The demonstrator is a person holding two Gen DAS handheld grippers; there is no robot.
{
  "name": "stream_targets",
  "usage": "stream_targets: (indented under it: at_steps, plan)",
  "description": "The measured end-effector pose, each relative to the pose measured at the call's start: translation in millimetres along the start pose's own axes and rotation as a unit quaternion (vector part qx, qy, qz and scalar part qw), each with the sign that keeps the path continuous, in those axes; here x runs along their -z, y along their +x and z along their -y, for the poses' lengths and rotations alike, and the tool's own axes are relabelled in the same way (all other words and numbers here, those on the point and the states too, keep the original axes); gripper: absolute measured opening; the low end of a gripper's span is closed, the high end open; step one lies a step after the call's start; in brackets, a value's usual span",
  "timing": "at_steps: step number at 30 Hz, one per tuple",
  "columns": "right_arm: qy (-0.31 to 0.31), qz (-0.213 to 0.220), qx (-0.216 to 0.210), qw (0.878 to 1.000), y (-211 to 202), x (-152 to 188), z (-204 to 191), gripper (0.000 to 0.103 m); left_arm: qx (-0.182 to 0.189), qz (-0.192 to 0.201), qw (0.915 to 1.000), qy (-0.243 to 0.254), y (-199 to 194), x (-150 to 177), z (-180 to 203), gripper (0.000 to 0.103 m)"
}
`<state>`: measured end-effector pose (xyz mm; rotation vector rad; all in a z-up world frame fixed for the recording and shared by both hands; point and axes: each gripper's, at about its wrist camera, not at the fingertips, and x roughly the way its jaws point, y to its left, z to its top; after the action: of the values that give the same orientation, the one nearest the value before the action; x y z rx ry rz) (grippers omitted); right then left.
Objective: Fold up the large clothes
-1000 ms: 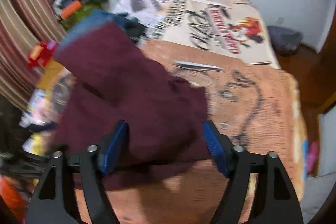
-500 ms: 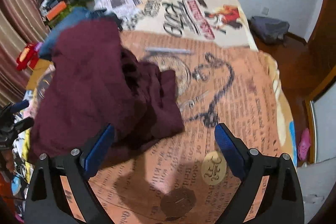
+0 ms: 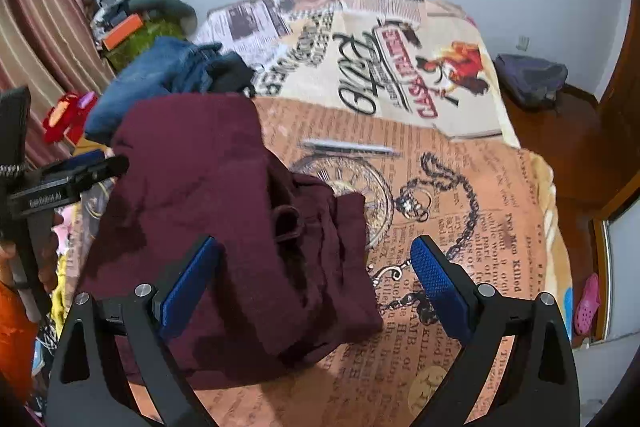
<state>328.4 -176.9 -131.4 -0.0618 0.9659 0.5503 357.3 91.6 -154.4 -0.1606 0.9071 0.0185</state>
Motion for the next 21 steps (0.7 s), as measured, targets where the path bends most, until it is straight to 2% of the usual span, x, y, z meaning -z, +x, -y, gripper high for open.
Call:
stream_targets:
  at_steps: [3,6,11,16,21]
  plan:
    - [0.010,0.001,-0.022,1.000,7,2,14,0.096,-0.009,-0.005,0.9999,0.008,17,-3,3,0.096]
    - [0.027,0.005,-0.016,0.999,10,0,26,0.096,-0.034,-0.001,0.9988,0.035,28,-2,8,0.096]
    - [0.050,-0.009,-0.034,0.998,10,-10,37,0.096,-0.063,0.001,0.9958,0.066,27,5,15,0.096]
    - [0.015,-0.004,-0.045,0.999,3,-20,26,0.096,-0.050,-0.005,0.9982,0.032,6,15,-1,0.096]
    - [-0.004,-0.026,-0.110,0.994,8,-25,10,0.096,-0.051,0.006,0.9983,-0.026,-21,33,-26,0.096]
